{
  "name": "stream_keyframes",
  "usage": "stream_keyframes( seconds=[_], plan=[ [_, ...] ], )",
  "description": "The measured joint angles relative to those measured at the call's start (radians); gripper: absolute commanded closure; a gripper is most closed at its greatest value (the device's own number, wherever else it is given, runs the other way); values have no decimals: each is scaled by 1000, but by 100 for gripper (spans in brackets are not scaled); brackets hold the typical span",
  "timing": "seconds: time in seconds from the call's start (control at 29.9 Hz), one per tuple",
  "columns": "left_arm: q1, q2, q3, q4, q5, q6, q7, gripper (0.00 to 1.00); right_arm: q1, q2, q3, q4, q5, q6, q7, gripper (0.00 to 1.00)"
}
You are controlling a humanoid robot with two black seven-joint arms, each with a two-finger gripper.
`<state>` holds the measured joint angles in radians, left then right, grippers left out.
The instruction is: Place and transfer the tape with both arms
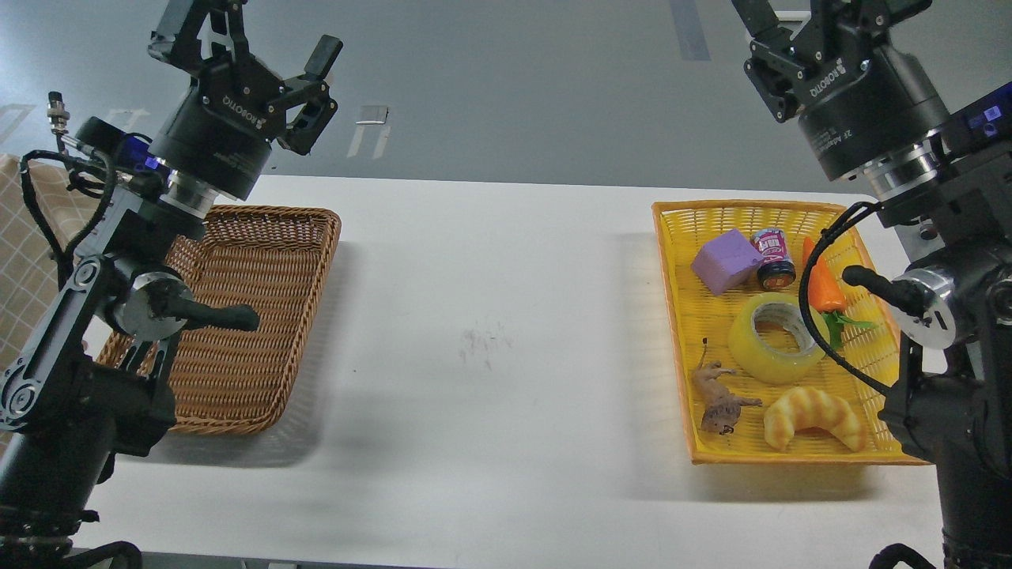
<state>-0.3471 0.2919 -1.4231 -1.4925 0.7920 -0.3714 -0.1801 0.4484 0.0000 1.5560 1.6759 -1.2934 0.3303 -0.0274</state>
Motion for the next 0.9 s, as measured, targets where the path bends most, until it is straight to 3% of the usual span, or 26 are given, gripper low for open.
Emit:
stream_keyframes(
  seconds=[0.43,0.67,0.9],
  plan=[
    [6,17,2,5,6,-7,-46,2,-56,0,-10,-22,0,-117,20,0],
    [9,13,7,21,9,-3,-51,2,-88,0,-12,-35,6,-112,70,1],
    [9,1,5,34,15,-2,-180,2,-123,0,-10,-36,45,-111,104,1]
  ],
)
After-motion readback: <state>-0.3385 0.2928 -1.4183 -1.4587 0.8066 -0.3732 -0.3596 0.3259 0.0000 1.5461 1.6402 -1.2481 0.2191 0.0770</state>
